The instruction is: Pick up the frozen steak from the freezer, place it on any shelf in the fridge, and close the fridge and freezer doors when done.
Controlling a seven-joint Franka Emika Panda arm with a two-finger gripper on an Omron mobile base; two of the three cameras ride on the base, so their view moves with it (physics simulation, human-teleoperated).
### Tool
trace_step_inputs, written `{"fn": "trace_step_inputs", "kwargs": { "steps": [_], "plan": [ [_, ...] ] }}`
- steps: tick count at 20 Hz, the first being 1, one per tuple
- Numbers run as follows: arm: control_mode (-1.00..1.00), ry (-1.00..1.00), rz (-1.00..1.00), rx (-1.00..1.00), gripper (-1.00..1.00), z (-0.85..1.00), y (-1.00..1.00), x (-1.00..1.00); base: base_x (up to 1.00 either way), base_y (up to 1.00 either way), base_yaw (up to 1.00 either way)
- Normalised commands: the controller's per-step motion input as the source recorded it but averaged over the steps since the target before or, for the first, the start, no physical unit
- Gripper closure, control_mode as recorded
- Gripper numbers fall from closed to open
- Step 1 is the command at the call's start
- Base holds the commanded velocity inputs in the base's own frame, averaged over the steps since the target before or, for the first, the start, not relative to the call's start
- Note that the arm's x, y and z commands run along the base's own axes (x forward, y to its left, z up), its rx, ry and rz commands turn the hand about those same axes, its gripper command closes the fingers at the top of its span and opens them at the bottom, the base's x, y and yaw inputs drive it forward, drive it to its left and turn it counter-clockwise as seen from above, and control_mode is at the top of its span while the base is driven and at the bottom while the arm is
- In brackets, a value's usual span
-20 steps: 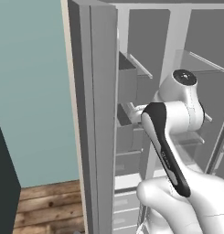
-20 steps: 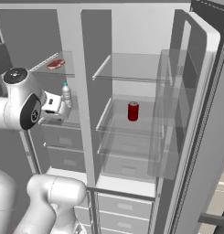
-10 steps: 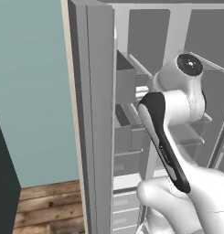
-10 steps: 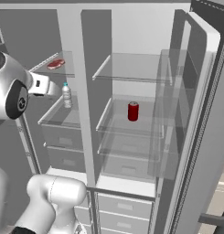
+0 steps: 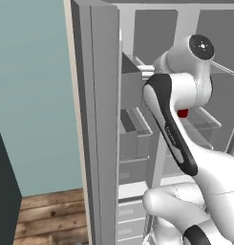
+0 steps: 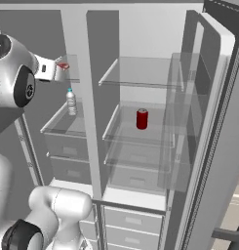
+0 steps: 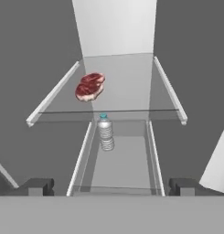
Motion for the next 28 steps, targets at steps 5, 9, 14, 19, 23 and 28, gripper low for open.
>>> {"fn": "trace_step_inputs", "kwargs": {
  "steps": [5,9,14,19,23,28],
  "plan": [
    [-1.00,0.06,0.00,0.02,-1.00,0.00,0.16,0.71,0.00,0.00,0.00],
    [-1.00,0.10,0.01,0.00,-1.00,-0.09,0.11,0.71,0.00,0.00,0.00],
    [-1.00,0.08,0.04,0.00,-1.00,-0.28,0.11,0.84,0.00,0.00,0.00],
    [-1.00,0.09,0.05,0.00,-1.00,-0.42,0.17,0.91,0.00,0.00,0.00],
    [-1.00,0.05,0.05,0.00,-1.00,-0.11,0.37,1.00,0.00,0.00,0.00],
    [-1.00,0.02,0.09,-0.01,-1.00,0.00,0.26,0.77,0.00,0.00,0.00]
  ]
}}
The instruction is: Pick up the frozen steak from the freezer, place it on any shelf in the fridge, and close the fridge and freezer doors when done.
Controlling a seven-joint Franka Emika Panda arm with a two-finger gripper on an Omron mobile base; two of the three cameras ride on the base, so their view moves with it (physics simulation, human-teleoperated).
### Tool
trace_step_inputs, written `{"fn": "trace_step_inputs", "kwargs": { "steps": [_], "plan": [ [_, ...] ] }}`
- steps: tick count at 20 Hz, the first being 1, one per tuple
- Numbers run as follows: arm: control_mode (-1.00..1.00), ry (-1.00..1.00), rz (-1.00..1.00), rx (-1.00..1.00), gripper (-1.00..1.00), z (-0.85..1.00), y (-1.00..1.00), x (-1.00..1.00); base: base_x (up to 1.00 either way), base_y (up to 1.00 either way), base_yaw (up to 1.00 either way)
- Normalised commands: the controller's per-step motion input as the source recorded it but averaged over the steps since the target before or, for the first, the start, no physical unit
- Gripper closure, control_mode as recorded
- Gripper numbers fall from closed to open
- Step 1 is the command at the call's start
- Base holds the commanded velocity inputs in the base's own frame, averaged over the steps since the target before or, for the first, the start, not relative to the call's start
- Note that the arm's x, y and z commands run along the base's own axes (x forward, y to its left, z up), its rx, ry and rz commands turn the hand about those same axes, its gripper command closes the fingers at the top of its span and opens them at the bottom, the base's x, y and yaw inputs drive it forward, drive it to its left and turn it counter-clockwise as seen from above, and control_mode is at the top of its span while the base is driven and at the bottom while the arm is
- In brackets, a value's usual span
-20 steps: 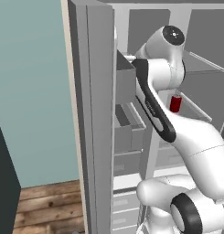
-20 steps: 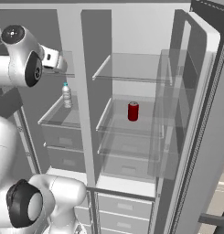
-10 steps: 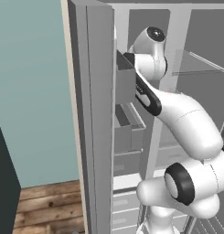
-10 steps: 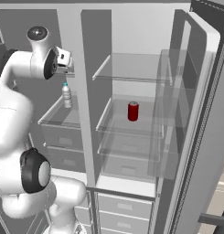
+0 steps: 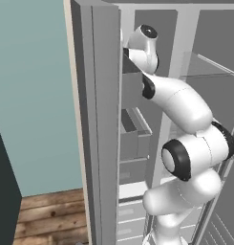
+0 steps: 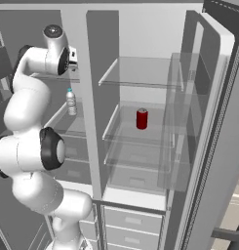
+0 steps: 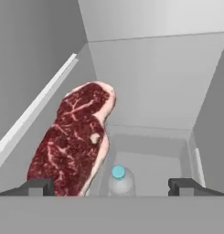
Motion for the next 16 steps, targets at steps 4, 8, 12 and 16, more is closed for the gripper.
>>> {"fn": "trace_step_inputs", "kwargs": {
  "steps": [4,8,12,16],
  "plan": [
    [-1.00,0.02,0.08,-0.02,-1.00,-0.19,0.32,0.54,0.00,0.00,0.00],
    [-1.00,0.01,0.05,0.00,-1.00,0.00,-0.05,-0.03,0.00,0.00,0.00],
    [-1.00,0.04,0.01,0.00,-1.00,0.00,0.03,-0.12,0.00,0.00,0.00],
    [-1.00,0.06,0.00,0.00,-1.00,-0.08,0.18,0.00,0.00,0.00,0.00]
  ]
}}
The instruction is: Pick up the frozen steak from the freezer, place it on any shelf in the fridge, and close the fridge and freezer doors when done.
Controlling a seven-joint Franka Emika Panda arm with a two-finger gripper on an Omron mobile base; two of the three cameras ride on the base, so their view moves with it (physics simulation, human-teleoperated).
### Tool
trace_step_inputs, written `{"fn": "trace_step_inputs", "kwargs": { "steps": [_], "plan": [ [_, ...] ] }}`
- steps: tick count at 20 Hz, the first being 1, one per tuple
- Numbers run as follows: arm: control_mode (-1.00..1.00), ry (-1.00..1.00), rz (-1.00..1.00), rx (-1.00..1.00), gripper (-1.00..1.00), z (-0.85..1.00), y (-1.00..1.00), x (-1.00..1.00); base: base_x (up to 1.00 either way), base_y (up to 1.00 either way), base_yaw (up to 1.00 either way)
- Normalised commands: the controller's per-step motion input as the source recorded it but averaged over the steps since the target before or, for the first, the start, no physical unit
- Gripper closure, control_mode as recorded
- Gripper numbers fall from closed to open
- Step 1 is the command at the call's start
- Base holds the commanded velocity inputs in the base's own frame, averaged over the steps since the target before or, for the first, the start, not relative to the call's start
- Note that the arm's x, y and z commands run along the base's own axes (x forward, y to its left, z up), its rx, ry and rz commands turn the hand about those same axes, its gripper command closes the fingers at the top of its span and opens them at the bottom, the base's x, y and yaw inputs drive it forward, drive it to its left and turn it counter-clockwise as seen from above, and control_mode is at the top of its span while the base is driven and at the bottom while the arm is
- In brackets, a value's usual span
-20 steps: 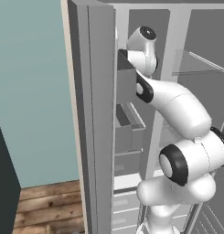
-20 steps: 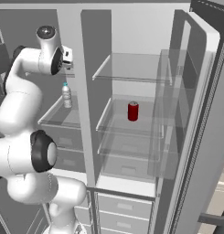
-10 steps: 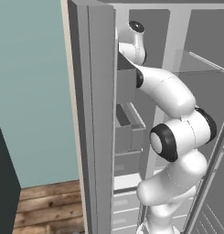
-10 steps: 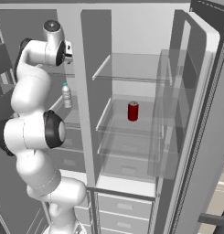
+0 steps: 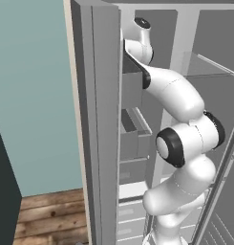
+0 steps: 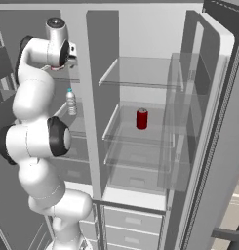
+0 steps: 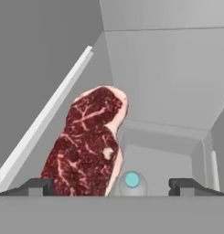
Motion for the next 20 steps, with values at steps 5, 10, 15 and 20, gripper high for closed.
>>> {"fn": "trace_step_inputs", "kwargs": {
  "steps": [5,10,15,20],
  "plan": [
    [-1.00,0.08,0.03,0.00,-1.00,-0.38,0.20,0.07,0.00,0.00,0.00],
    [-1.00,0.04,0.04,0.00,-1.00,-0.36,0.15,0.05,0.00,0.00,0.00],
    [-1.00,0.00,0.06,0.00,-1.00,0.00,0.21,-0.17,0.00,0.00,0.00],
    [-1.00,0.00,0.07,0.00,-1.00,-0.03,0.17,-0.04,0.00,0.00,0.00]
  ]
}}
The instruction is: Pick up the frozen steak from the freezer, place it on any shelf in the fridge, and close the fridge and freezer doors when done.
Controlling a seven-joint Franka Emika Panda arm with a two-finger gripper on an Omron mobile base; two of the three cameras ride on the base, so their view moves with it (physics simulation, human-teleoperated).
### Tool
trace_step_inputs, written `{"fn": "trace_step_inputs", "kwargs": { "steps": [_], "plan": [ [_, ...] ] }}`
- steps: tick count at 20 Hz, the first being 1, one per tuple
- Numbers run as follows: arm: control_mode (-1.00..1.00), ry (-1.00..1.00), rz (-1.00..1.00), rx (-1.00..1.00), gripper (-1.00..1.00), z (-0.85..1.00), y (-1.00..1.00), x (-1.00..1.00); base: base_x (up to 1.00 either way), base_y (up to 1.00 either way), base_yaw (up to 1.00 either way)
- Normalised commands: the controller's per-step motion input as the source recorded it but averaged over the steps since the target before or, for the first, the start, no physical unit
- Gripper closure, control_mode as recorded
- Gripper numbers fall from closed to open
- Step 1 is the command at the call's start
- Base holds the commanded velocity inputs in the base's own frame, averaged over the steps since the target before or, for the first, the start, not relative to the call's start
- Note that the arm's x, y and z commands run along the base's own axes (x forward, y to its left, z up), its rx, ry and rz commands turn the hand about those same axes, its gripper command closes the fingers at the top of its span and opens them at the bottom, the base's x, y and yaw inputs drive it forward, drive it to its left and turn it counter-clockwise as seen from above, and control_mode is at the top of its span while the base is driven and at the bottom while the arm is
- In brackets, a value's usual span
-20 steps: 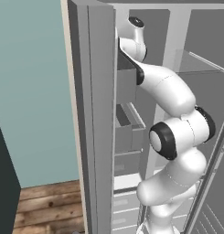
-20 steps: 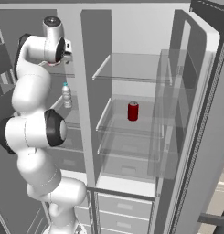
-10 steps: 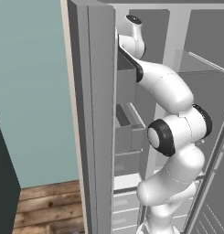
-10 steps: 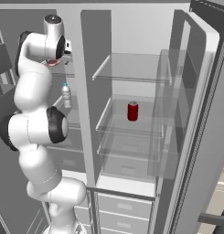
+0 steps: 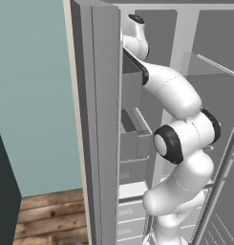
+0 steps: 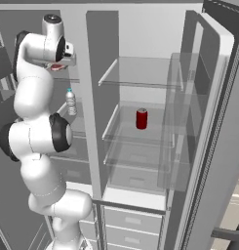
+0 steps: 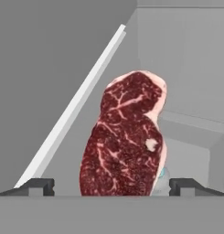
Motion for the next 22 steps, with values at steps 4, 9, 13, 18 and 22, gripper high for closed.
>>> {"fn": "trace_step_inputs", "kwargs": {
  "steps": [4,9,13,18,22],
  "plan": [
    [-1.00,0.02,0.03,0.00,-1.00,-0.38,0.11,0.00,0.00,0.00,0.00],
    [-1.00,0.00,0.00,0.00,-1.00,-0.26,0.05,0.11,0.00,0.00,0.00],
    [-1.00,0.02,0.00,-0.01,-1.00,-0.33,0.02,0.03,0.00,0.00,0.00],
    [-1.00,0.06,0.00,-0.04,1.00,-0.68,0.00,0.00,0.00,0.00,0.00],
    [-1.00,0.12,0.00,-0.03,1.00,-0.94,0.00,0.00,0.00,0.00,0.00]
  ]
}}
